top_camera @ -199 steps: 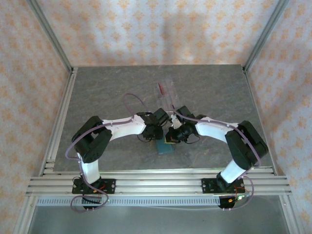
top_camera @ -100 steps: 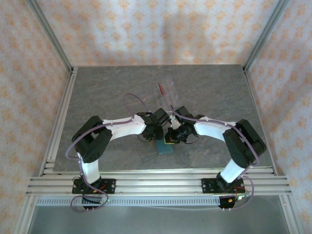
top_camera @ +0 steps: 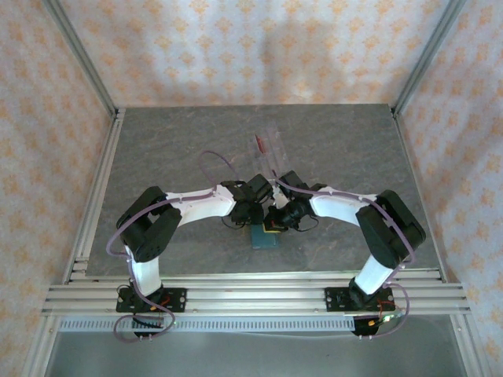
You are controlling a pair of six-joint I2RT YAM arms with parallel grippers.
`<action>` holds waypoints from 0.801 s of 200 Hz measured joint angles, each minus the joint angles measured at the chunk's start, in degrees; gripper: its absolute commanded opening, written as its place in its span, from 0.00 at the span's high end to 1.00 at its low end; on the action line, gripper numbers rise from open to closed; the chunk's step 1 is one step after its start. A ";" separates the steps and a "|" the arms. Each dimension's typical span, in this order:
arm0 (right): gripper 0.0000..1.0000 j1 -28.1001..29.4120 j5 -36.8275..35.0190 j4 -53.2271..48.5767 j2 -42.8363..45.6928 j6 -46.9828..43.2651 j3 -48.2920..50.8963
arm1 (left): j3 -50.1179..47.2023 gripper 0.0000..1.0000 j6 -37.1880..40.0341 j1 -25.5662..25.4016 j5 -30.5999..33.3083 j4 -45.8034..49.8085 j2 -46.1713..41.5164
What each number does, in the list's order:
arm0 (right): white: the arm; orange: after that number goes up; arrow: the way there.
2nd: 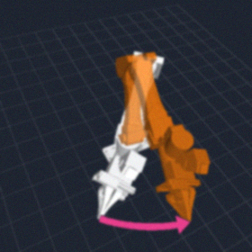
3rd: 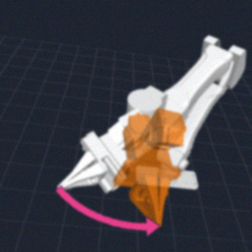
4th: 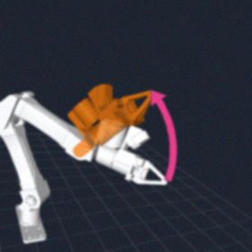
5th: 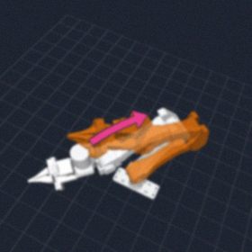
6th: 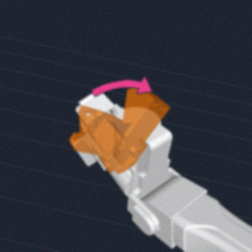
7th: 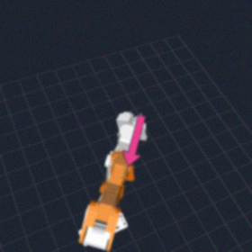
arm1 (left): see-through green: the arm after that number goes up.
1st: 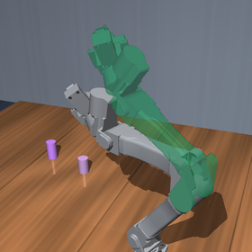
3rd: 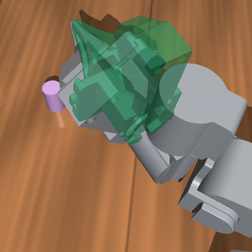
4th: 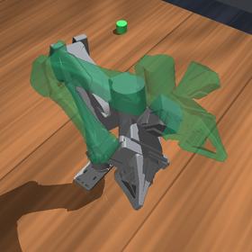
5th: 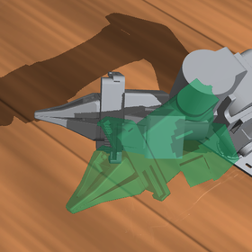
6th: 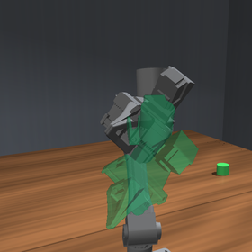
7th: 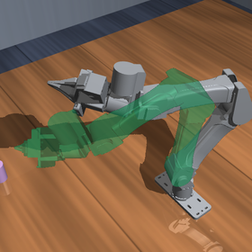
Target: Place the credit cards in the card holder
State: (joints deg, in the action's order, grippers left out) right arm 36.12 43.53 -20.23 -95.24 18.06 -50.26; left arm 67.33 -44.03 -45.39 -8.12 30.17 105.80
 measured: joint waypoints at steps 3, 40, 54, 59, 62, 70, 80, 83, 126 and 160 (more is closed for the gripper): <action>1.00 0.07 -0.13 -0.11 -0.04 0.09 -0.07 | 0.00 0.63 0.00 0.00 0.00 0.00 0.00; 1.00 1.09 -2.43 -1.64 -0.57 0.76 -1.25 | 0.00 0.63 0.02 0.00 0.20 0.20 0.00; 1.00 1.57 -3.37 -2.05 -0.70 1.27 -1.60 | 0.00 0.63 0.04 0.00 0.33 0.35 0.00; 1.00 1.75 -3.74 -2.10 -0.74 1.42 -1.68 | 0.00 0.63 0.04 0.00 0.46 0.39 0.00; 1.00 1.86 -3.93 -2.14 -0.79 1.53 -1.73 | 0.00 0.63 0.04 0.00 0.48 0.42 0.00; 1.00 2.14 -4.42 -2.16 -0.94 1.90 -1.84 | 0.00 0.63 0.07 0.00 0.66 0.48 0.00; 1.00 2.47 -5.11 -2.32 -0.98 2.32 -2.01 | 0.00 0.63 0.07 0.02 0.72 0.59 0.00; 1.00 2.54 -5.29 -2.32 -1.03 2.40 -2.01 | 0.00 0.63 0.09 0.02 0.74 0.63 0.00; 1.00 3.32 -6.95 -2.05 -1.53 3.63 -2.12 | 0.00 0.63 0.22 0.57 0.52 0.98 -0.13; 1.00 3.63 -7.21 -1.42 -1.73 4.39 -2.10 | -0.42 0.63 0.22 1.81 -1.03 1.25 -1.29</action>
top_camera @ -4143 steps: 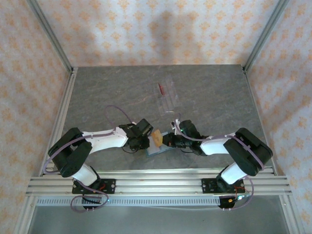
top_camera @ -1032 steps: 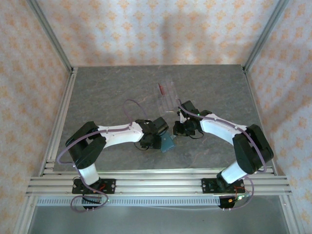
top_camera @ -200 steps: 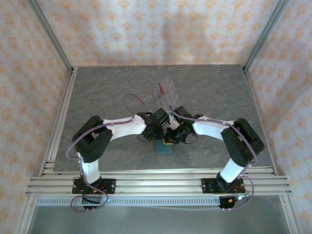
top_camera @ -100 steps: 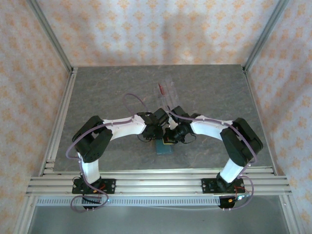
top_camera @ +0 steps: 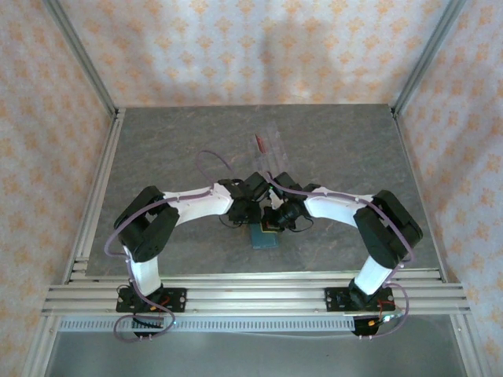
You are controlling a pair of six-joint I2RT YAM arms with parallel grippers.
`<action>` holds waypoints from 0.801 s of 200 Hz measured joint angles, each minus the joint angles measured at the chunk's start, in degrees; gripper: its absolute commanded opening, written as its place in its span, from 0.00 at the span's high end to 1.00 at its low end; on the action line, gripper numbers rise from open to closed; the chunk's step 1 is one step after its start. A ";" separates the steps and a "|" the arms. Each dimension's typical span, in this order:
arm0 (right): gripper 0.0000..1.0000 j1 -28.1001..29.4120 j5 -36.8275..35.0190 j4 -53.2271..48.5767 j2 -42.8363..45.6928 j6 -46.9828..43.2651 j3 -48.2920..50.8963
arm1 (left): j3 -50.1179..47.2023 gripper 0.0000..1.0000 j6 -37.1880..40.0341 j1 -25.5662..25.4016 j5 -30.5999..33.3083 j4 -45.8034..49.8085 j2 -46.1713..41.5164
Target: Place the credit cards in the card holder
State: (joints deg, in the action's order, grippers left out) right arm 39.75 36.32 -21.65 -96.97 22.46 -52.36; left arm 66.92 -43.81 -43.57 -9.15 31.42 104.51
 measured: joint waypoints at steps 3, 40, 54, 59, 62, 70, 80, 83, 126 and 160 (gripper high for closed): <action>1.00 0.09 -0.11 0.04 0.00 0.02 0.00 | -0.09 0.63 0.02 0.17 -0.17 0.04 -0.24; 1.00 0.57 -0.59 0.07 0.11 0.04 -0.48 | -0.66 0.62 0.42 2.91 -0.72 0.87 -6.71; 0.99 0.66 -0.59 -0.15 0.09 0.02 -1.09 | -1.05 0.62 0.46 4.00 -0.63 1.16 -10.08; 0.99 0.72 -0.61 -0.15 0.00 0.02 -1.33 | -1.33 0.61 0.46 4.37 -0.52 1.31 -11.39; 0.98 0.76 -0.61 -0.15 -0.02 0.02 -1.40 | -1.60 0.61 0.46 4.61 -0.48 1.33 -12.20; 0.98 0.96 -0.90 -0.26 -0.04 0.00 -1.64 | -2.29 0.61 0.46 5.18 -0.44 1.62 -14.19; 0.97 1.09 -1.25 -0.63 -0.04 0.00 -1.86 | -3.39 0.60 0.48 5.95 -0.26 2.01 -16.65; 0.97 1.09 -1.40 -0.74 -0.04 -0.02 -1.92 | -3.78 0.60 0.48 6.16 -0.26 2.12 -17.33; 0.85 1.40 -2.45 -2.43 0.44 -0.28 -2.80 | -8.41 0.56 0.98 8.96 0.68 4.55 -24.76; 0.82 1.36 -2.73 -3.26 1.55 -0.63 -3.02 | -10.43 0.56 1.73 9.51 0.79 5.42 -26.75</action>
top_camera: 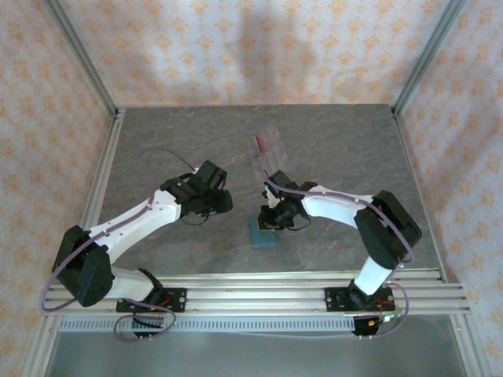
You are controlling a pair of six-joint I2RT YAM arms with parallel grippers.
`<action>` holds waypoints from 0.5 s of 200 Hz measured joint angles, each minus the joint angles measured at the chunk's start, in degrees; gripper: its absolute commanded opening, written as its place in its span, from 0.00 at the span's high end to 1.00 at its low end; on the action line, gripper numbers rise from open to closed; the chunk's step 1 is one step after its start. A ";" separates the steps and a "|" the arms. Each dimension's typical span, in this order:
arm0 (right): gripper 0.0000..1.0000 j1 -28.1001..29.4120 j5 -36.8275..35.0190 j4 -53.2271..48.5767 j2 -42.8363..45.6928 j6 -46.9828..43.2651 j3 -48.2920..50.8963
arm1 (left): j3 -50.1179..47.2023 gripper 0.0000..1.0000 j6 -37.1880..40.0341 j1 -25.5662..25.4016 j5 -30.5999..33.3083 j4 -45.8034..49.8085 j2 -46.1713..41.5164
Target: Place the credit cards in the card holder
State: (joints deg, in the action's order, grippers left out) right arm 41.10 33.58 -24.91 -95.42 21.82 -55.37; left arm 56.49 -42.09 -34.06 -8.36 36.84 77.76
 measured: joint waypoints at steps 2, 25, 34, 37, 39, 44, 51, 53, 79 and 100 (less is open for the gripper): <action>0.82 -0.02 -0.02 -0.07 0.07 -0.02 0.00 | -0.07 0.56 0.00 0.00 0.00 0.00 0.00; 0.76 -0.37 -0.20 -0.72 0.74 -0.02 -0.15 | -1.22 0.55 0.15 0.00 -0.02 -0.02 0.00; 0.75 -0.44 -0.20 -0.96 1.01 -0.04 -0.24 | -1.60 0.55 0.17 0.00 -0.04 0.00 0.00; 0.75 -0.46 -0.17 -0.98 1.07 -0.07 -0.26 | -1.68 0.55 0.17 0.00 -0.04 0.00 0.00; 0.75 -0.52 -0.17 -1.01 1.11 -0.02 -0.31 | -1.75 0.55 0.17 0.00 -0.04 0.00 0.00; 0.75 -0.55 -0.15 -1.09 1.20 -0.04 -0.42 | -1.81 0.55 0.17 0.00 -0.04 0.00 0.00; 0.74 -0.66 -0.13 -1.14 1.36 -0.04 -0.52 | -1.86 0.55 0.17 0.00 -0.02 0.00 0.00; 0.74 -0.66 -0.13 -1.16 1.46 -0.04 -0.57 | -1.86 0.54 0.20 0.00 -0.02 0.00 0.00; 0.65 -1.05 -1.20 -1.16 3.93 -0.15 -0.66 | -1.81 0.40 0.66 0.00 0.83 0.17 -0.13; 0.50 -2.21 -5.95 -0.81 8.44 -0.28 -0.66 | -1.27 0.32 1.51 0.00 5.49 1.97 -1.64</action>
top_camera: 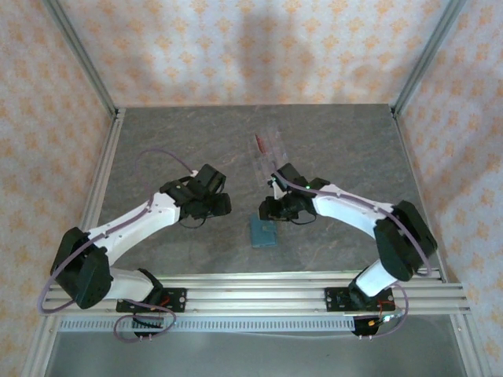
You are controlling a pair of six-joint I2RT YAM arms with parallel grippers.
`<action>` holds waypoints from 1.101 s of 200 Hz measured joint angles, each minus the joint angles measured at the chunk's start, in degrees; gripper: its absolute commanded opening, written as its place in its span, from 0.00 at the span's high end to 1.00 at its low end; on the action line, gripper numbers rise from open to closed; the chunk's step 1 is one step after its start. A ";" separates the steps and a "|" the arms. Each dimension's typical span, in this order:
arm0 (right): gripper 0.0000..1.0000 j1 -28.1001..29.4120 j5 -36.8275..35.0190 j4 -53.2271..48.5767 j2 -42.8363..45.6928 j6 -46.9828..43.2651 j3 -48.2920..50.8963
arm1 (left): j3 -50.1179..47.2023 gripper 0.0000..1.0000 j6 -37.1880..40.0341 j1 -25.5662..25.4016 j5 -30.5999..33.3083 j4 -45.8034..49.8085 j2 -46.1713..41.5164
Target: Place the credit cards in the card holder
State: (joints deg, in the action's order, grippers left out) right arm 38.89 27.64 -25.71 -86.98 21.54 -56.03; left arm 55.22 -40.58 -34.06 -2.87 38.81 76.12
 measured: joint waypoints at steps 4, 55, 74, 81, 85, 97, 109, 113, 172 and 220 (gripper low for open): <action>0.45 -0.33 -1.11 0.04 0.92 -0.63 0.00 | 0.15 0.28 -0.09 0.00 1.20 0.31 -0.42; 0.01 -4.72 -17.70 2.14 10.25 -3.26 -0.07 | 2.58 0.01 1.46 0.09 20.46 1.20 -6.03; 0.01 -5.44 -25.00 2.16 11.02 -4.50 -0.17 | 1.95 0.00 2.08 0.09 29.49 -0.26 -8.59; 0.01 -5.77 -27.69 2.21 11.28 -4.96 -0.17 | 0.81 0.01 2.45 0.09 32.74 -2.19 -10.47; 0.01 -6.01 -29.44 2.23 11.45 -5.27 -0.15 | -0.15 0.01 2.91 0.11 34.62 -3.56 -11.82; 0.01 -7.13 -34.34 3.13 12.44 -5.57 0.22 | -3.67 0.00 5.68 0.11 38.77 -8.57 -15.54; 0.01 -8.76 -39.28 5.03 13.90 -5.57 1.38 | -7.41 0.01 9.40 0.17 42.23 -13.20 -17.77; 0.01 -9.27 -40.68 5.73 14.34 -5.57 1.86 | -8.24 0.00 10.49 0.33 43.32 -14.08 -17.99; 0.00 -17.27 -53.29 39.98 20.83 -15.34 29.64 | -23.56 0.00 17.00 12.35 54.31 -31.95 -19.17; 0.00 -20.31 -57.09 64.46 18.03 -24.83 39.58 | -29.35 0.01 28.57 20.26 52.43 -47.60 -13.14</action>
State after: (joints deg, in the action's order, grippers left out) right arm 18.59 -29.45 38.74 -68.95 -3.29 -16.45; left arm 25.87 -12.01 -13.80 49.56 -8.80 62.98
